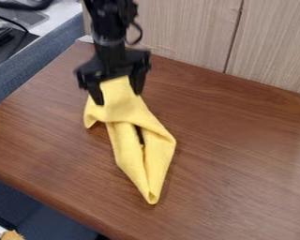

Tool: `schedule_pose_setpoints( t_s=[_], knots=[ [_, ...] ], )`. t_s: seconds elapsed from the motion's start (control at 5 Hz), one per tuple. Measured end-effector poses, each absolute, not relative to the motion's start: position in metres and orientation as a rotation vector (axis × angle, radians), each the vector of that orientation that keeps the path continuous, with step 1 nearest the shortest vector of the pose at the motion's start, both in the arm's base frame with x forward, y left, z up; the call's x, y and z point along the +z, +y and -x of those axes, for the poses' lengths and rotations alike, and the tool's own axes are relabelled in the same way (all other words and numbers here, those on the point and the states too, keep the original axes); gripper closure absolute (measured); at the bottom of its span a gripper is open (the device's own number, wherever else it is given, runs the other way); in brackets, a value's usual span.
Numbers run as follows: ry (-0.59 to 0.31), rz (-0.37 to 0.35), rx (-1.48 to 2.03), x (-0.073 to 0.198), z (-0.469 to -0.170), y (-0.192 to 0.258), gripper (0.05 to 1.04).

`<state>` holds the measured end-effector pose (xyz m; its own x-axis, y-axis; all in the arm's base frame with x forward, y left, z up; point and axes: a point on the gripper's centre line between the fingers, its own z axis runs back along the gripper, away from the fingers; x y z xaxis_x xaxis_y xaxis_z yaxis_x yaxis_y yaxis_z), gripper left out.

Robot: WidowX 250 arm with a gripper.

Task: Move the cloth to the left of the table

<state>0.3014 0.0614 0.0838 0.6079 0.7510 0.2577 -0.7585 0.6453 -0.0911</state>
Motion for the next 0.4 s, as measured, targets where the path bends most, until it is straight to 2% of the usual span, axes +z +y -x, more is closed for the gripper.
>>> schedule_pose_setpoints(
  t_s=[0.4],
  knots=[
    [-0.411,-0.015,0.864,0.146,-0.291,0.061,0.084]
  ],
)
